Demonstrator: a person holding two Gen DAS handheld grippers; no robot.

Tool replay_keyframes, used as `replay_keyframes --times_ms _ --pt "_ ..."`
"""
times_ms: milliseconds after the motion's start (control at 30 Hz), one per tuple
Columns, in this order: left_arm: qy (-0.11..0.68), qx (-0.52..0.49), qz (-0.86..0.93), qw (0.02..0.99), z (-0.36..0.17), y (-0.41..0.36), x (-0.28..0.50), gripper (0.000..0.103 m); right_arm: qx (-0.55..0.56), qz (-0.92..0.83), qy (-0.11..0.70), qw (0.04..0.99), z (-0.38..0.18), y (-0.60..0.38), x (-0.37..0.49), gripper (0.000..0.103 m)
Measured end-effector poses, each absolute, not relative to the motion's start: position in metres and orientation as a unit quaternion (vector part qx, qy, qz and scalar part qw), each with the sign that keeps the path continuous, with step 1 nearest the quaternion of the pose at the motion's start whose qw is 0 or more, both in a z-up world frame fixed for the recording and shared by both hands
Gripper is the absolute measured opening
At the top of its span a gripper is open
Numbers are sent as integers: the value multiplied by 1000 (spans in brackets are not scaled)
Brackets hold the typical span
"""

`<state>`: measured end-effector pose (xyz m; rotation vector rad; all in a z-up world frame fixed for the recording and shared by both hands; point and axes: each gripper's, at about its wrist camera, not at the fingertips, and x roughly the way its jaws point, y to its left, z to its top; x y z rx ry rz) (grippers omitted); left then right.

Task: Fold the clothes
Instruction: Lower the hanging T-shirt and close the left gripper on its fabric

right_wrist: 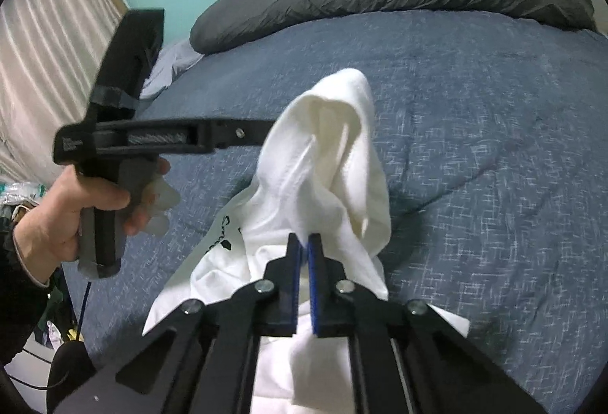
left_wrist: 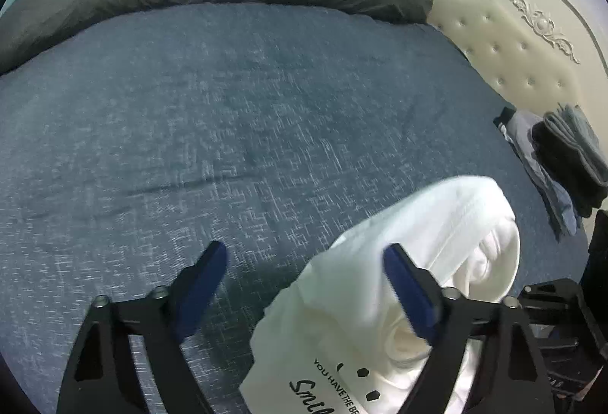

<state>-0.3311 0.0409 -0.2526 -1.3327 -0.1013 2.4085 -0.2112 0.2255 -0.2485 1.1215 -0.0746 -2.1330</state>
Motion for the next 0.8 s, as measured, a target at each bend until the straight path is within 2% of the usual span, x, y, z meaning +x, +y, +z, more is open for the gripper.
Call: replay_keyframes --times_ms 33,167,267,367,433,533,800 --pt "-38 -477 855 197 -255 42 -332 75 432 -827 -30 357 -248 228 -210 3" --pt "-40 -485 846 220 -260 48 -334 68 429 -826 -20 366 -244 231 -205 3" --pt "-36 -486 839 243 -261 55 -332 58 427 -825 -14 370 -242 234 -202 3" --pt "-33 -491 832 257 -262 59 -331 39 426 -825 -13 371 -241 237 -198 3" --pt "-29 -494 826 269 -263 62 -330 20 425 -825 -13 372 -240 240 -196 3" --pt "-14 -495 825 273 -262 67 -326 3 423 -826 -12 373 -239 244 -192 3" --pt "-27 -478 839 258 -241 52 -310 1 413 -838 -24 356 -226 251 -194 2"
